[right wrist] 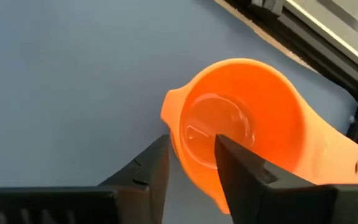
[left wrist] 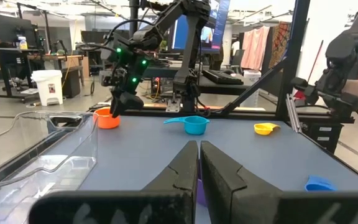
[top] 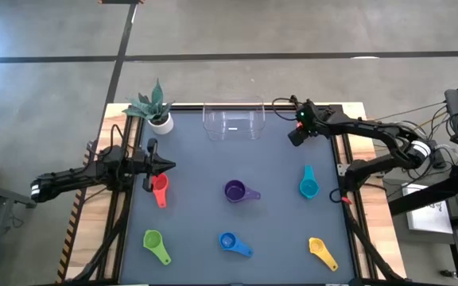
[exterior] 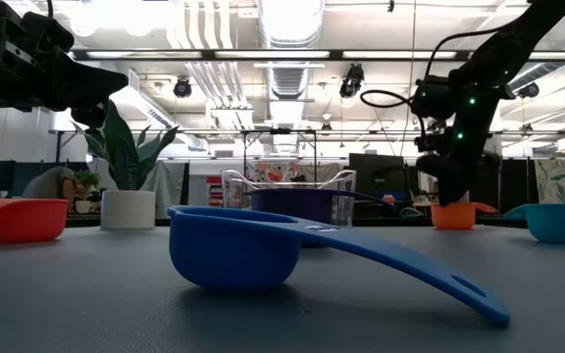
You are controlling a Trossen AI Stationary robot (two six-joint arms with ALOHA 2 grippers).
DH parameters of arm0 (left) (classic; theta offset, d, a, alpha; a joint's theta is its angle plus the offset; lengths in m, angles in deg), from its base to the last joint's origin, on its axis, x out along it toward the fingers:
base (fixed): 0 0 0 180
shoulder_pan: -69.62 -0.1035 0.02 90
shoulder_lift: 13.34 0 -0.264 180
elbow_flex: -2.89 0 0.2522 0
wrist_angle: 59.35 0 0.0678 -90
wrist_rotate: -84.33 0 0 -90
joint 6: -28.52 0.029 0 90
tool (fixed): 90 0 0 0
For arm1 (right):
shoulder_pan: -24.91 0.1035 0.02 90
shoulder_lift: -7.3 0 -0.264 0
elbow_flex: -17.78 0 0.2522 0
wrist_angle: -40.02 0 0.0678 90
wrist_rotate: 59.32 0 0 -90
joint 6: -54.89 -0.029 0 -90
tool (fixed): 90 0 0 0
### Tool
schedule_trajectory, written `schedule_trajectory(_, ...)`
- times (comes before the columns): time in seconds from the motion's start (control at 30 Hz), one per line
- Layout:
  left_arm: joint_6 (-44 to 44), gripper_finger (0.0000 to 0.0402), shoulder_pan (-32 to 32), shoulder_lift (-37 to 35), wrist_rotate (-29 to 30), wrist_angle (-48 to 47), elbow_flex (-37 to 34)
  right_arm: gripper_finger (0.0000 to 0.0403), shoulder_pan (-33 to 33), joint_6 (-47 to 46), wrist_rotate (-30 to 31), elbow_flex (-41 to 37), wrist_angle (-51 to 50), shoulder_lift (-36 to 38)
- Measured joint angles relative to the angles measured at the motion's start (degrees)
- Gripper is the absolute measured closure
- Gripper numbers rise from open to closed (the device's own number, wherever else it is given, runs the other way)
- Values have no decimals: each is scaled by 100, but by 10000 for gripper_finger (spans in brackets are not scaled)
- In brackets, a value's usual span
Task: Nest measuring cups in basket
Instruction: Stack the orange measuring cup on top of the purple measuring cup
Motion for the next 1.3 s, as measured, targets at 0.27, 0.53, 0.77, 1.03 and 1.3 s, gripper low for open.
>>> schedule_trajectory(0.27, 2, 400, 0, -2, 0, 0, 0, 377, 2, -2, -13, -2, -9, 169)
schedule_trajectory(0.53, 1, 400, 1, -1, -1, 1, 0, 394, 38, -26, -149, -3, -29, 182)
schedule_trajectory(0.77, 1, 400, 0, -1, 0, 2, 0, 394, 424, -374, -629, 64, -85, 368)
schedule_trajectory(1.03, 0, 400, 0, 0, 0, 2, 0, 394, 1771, -1156, -855, 332, 50, 600)
schedule_trajectory(1.3, 1, 400, 0, 0, 0, 2, -1, 394, 3419, -1653, -822, 715, 918, 136)
